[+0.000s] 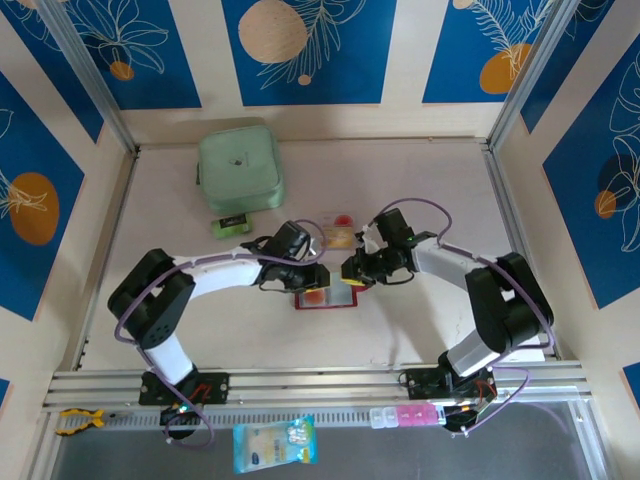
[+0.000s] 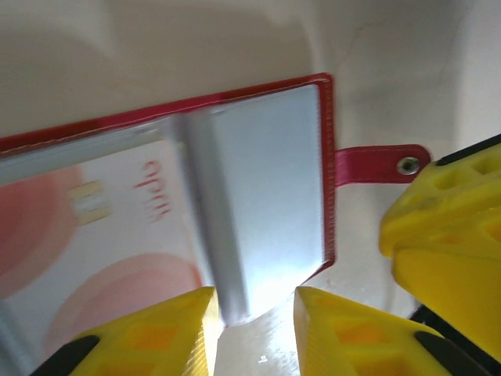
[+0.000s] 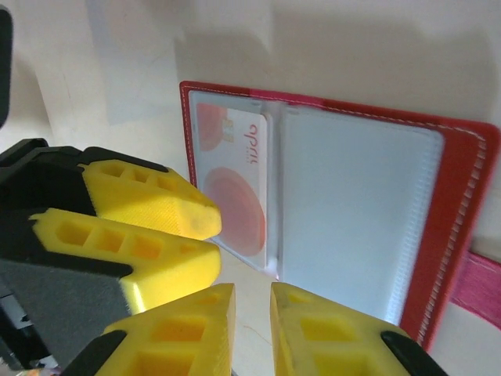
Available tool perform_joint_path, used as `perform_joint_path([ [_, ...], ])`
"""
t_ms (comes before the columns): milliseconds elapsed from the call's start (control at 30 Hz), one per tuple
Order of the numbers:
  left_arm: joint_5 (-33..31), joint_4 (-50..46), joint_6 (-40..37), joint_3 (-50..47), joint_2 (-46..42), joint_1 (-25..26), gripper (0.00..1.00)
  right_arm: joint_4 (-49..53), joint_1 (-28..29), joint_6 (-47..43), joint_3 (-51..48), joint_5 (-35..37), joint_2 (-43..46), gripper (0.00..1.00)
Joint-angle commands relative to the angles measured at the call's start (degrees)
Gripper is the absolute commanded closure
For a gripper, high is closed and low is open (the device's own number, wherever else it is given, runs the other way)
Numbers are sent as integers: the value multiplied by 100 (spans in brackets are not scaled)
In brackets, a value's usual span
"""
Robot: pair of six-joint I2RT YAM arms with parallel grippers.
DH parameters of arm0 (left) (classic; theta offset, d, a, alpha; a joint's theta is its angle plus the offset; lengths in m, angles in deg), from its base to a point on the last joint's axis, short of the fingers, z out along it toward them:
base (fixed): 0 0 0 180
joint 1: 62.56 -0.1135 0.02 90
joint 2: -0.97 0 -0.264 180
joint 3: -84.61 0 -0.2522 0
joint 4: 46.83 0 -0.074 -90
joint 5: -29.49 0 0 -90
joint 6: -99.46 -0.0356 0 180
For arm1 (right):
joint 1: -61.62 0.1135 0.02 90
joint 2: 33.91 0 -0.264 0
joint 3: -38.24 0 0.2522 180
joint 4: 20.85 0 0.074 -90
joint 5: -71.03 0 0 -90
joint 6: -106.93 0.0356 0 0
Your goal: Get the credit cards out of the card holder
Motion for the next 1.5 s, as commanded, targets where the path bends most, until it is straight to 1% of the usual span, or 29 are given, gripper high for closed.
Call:
perform_joint_path([
  [0,-90,-44,-59,-294,-263,-151,71,-7,182,98,243,51,-172,81],
  [433,-44,98,-135,-937,-701,-652,86,106,611,169,662,208,-667,81],
  [733,120,297,-147,-966,-527,-704,94,194,735,194,803,286,-812,81],
  [1067,164,432,-153,-1018,-362,-743,100,294,782,180,920,320,-935,80],
  [1467,99,396,-180,-1106,-298,-750,100,344,823,162,1019,315,-1076,78],
])
